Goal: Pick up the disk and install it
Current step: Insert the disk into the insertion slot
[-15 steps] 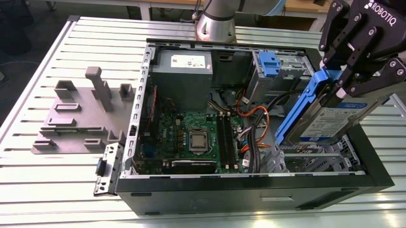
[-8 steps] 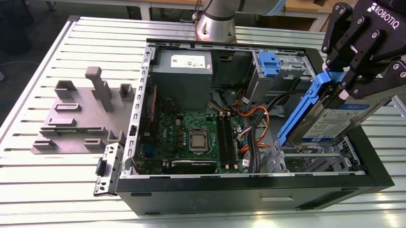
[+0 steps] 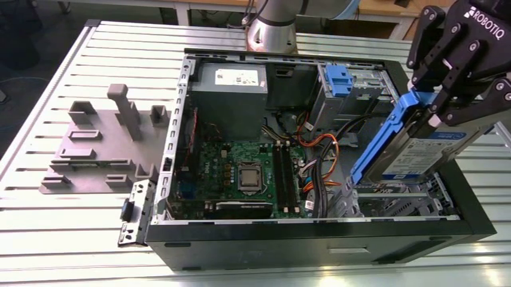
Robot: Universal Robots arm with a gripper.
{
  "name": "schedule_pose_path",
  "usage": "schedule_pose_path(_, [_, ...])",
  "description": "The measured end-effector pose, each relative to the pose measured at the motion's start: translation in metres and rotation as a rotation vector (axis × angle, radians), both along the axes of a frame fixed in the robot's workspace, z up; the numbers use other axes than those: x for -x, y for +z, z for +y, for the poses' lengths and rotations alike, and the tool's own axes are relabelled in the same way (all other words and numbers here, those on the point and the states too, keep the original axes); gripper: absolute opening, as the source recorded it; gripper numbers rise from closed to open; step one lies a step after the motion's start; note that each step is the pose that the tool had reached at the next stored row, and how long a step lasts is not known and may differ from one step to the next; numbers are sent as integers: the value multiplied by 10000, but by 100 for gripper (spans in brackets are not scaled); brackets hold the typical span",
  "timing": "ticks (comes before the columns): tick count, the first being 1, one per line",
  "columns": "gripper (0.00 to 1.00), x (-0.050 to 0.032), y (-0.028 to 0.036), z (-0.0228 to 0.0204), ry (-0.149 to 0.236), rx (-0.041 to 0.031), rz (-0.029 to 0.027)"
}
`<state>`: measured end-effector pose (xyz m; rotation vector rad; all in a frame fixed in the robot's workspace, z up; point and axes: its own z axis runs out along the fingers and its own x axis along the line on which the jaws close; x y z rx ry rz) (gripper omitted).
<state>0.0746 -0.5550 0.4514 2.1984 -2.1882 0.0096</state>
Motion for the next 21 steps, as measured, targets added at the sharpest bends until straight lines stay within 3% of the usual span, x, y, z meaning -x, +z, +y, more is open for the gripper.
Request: schedule_pose_path(21, [36, -62, -87, 0, -7, 7, 0])
